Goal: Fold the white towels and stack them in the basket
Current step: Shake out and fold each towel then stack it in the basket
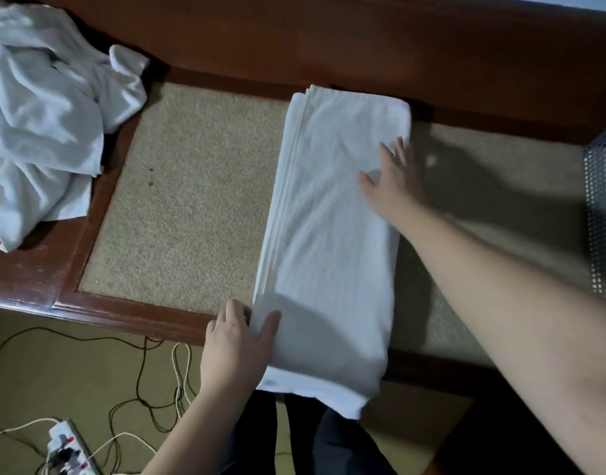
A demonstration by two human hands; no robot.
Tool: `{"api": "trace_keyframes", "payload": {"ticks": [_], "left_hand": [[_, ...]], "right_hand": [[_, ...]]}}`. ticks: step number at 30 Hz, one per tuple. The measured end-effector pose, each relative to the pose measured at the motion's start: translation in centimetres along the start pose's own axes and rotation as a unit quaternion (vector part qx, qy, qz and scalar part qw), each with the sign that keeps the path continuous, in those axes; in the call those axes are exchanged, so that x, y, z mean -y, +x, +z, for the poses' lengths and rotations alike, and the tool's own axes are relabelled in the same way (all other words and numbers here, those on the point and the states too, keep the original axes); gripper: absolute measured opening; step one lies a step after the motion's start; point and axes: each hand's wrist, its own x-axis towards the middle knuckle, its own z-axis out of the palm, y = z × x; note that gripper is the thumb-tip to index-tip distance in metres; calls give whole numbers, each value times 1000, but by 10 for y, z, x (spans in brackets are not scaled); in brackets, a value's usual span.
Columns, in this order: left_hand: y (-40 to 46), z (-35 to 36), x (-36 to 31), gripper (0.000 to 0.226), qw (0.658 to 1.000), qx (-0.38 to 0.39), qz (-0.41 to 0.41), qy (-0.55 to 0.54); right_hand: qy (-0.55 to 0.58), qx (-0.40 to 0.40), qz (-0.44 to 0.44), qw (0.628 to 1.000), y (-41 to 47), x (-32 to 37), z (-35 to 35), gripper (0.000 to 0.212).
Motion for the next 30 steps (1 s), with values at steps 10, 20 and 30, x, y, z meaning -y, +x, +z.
{"api": "trace_keyframes", "payload": {"ticks": [10,20,30], "left_hand": [[-44,-7,40,83,992,101,-75,14],[-43,11,70,97,939,279,-76,-184],[-77,3,73,54,885,265,-98,-370]], "right_hand": [[255,-207,89,940,-314,-31,97,52],[536,29,385,751,-352,-21,144,73],[539,33,314,781,-395,-15,125,29]]}}
